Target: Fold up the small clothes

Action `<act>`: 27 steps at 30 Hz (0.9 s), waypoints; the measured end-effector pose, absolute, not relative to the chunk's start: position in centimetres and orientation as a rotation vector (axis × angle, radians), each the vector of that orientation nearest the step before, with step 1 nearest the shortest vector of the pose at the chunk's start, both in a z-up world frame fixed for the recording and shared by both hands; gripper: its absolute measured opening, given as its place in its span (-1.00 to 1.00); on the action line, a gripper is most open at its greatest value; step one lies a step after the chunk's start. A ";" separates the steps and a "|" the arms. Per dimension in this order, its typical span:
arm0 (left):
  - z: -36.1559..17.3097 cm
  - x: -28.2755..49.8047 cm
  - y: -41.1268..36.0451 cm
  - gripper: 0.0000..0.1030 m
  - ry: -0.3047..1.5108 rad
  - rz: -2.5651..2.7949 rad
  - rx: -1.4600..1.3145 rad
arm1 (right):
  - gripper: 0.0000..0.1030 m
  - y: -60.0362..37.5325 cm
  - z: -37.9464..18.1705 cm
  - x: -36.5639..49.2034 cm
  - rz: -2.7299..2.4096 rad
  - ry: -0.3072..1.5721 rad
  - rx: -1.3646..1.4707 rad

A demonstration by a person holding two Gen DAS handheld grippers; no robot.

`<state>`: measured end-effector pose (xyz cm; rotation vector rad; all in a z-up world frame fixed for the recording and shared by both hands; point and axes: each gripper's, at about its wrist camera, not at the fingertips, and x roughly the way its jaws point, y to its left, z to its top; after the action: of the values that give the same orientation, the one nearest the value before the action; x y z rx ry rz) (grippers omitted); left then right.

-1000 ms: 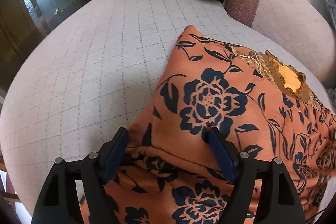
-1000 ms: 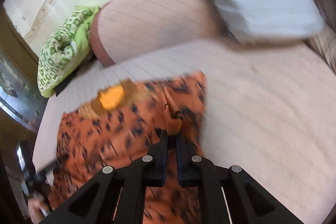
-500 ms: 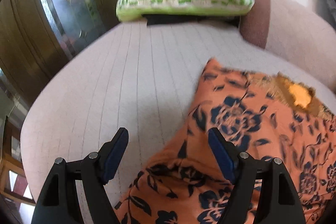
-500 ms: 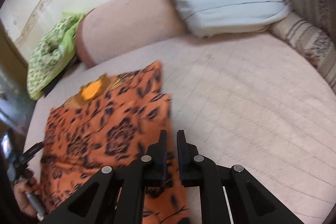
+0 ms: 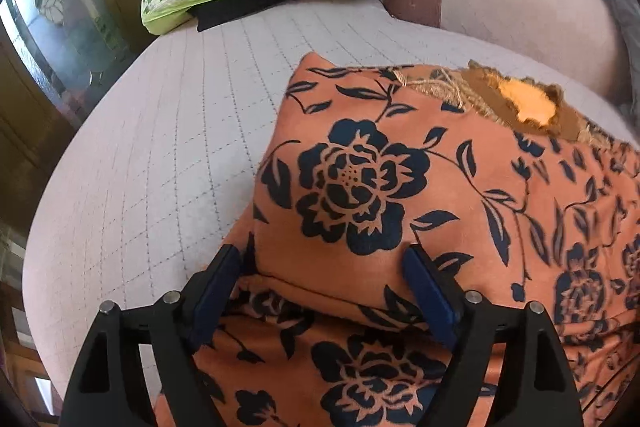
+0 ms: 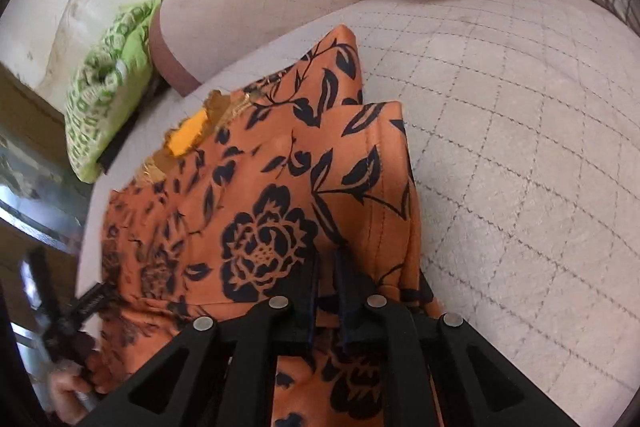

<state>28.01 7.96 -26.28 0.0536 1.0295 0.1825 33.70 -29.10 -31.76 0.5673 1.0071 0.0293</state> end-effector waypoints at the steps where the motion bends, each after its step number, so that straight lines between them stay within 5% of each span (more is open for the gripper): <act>1: -25.8 27.6 8.3 0.65 1.014 0.173 0.041 | -0.80 -29.1 -31.1 33.3 0.038 0.999 0.567; 17: -19.6 6.2 5.9 0.67 0.898 -0.097 0.107 | -0.80 -28.3 -16.9 12.8 0.092 0.663 0.299; 24: -9.3 0.0 1.3 0.71 0.685 -0.227 0.143 | -0.77 -31.4 -7.7 1.3 0.083 0.318 0.332; 26: -6.0 -2.3 -0.2 0.85 0.575 -0.265 0.181 | -0.37 -32.3 -5.5 -1.9 0.069 0.198 0.360; 27: -4.9 -3.4 -0.7 0.88 0.523 -0.283 0.196 | 0.54 -32.8 -4.5 -3.6 0.055 0.138 0.374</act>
<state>-3.43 -0.73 -4.86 0.1964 0.5229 -0.2832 -3.62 -32.82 -4.49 0.3736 0.1376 0.0553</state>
